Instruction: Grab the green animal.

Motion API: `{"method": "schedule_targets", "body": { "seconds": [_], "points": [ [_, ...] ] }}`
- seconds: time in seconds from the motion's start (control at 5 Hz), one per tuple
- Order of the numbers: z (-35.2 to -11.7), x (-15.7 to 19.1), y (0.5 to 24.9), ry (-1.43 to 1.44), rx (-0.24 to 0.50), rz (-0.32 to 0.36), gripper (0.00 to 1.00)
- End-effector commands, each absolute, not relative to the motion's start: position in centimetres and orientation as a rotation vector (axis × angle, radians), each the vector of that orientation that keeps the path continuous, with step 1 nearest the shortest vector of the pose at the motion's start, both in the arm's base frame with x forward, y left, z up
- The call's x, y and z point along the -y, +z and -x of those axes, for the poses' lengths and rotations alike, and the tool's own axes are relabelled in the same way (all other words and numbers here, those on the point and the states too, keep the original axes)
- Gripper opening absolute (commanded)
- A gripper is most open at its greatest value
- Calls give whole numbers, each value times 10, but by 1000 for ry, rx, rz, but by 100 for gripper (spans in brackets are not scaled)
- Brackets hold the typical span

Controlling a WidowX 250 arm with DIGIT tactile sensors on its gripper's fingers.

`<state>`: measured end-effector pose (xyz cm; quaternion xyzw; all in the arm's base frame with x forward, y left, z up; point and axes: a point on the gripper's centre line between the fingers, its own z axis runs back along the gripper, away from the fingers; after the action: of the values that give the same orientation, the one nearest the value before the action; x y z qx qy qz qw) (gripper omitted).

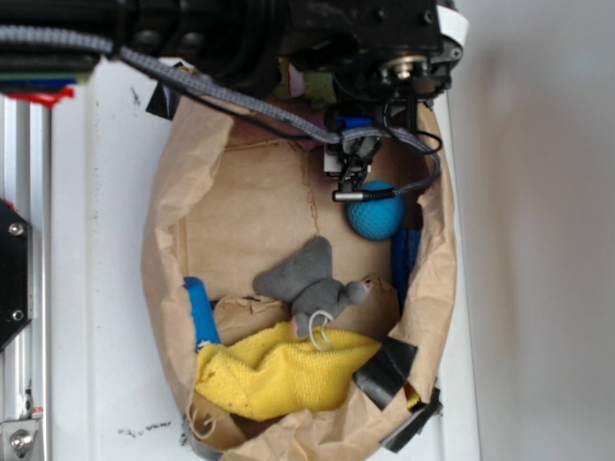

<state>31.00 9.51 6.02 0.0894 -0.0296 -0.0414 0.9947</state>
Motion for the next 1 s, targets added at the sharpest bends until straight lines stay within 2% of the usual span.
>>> {"method": "schedule_targets", "body": {
  "seconds": [0.0, 0.2, 0.4, 0.6, 0.8],
  "points": [
    [-304, -102, 90, -115, 132, -188, 100],
    [-296, -103, 95, -119, 149, -187, 100],
    [-288, -100, 91, -162, 172, -111, 100],
    [-296, -105, 74, -191, 162, -11, 100],
    [-303, -97, 71, -214, 172, -3, 100]
  ]
}}
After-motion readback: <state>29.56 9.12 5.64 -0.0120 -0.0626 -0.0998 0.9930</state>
